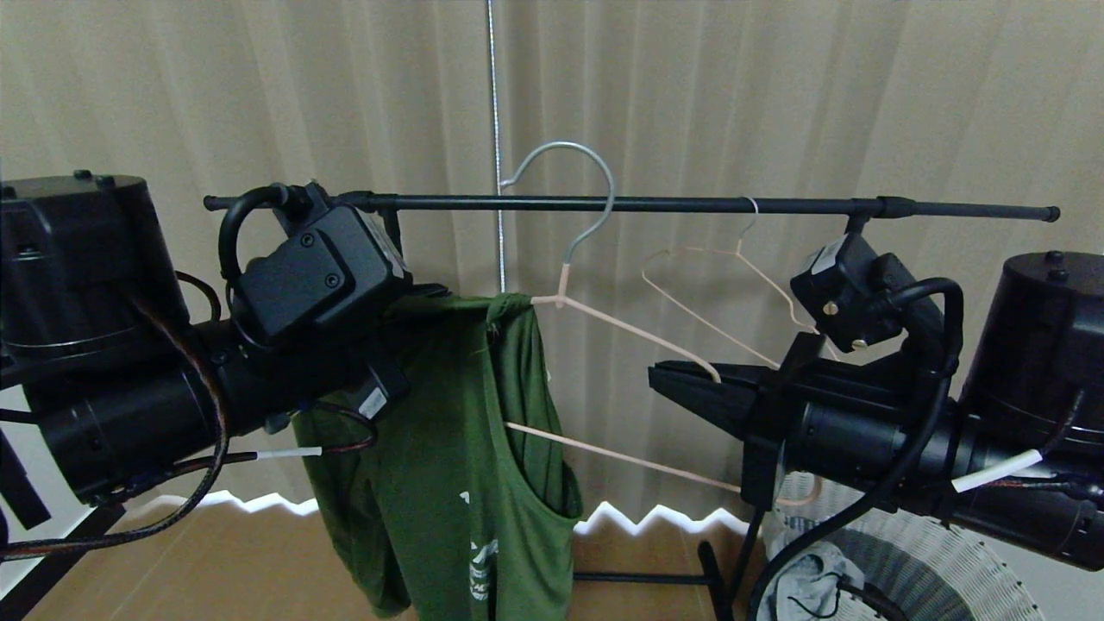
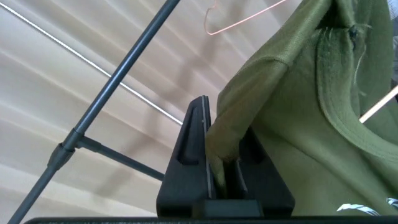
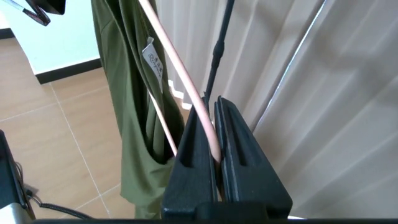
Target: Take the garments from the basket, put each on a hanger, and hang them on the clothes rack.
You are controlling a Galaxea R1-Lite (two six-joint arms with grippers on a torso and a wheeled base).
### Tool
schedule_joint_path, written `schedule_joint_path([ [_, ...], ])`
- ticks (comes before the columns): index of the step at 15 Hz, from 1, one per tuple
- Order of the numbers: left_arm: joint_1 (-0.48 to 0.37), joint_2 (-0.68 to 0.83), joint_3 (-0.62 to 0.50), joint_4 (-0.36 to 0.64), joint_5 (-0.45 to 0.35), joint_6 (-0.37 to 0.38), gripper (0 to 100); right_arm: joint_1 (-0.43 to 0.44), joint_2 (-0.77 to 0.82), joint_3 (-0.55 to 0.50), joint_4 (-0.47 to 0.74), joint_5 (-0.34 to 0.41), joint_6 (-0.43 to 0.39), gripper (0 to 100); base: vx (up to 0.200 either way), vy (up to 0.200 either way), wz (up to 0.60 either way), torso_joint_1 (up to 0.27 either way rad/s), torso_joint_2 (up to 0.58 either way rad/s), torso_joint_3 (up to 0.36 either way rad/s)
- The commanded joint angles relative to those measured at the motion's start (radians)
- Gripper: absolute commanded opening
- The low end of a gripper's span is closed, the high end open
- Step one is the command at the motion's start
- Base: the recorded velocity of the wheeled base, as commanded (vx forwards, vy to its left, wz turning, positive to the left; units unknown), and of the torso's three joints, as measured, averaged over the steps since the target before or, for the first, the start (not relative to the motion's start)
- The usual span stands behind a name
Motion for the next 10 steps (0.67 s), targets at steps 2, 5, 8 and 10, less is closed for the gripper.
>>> schedule_joint_path([
  [2,-0.001,-0.005,0.021,-0.010,0.002,-0.009,0,0.000,-0.002,0.001,0.000,-0.001,-0.002,0,0.000,0.000,0.00,0.000,0.00,0.000],
  [5,0.001,-0.008,0.040,-0.048,0.008,-0.012,0,0.000,-0.009,0.001,0.000,-0.002,-0.002,100,0.000,0.000,0.00,0.000,0.00,0.000],
  [8,0.018,-0.008,0.053,-0.050,0.056,-0.012,0,-0.006,-0.027,0.014,0.000,-0.009,-0.002,100,0.000,0.000,0.00,0.000,0.00,0.000],
  [10,0.053,-0.008,0.058,-0.051,0.067,-0.012,0,-0.029,-0.061,0.046,0.000,-0.009,-0.003,100,0.000,0.000,0.00,0.000,0.00,0.000],
])
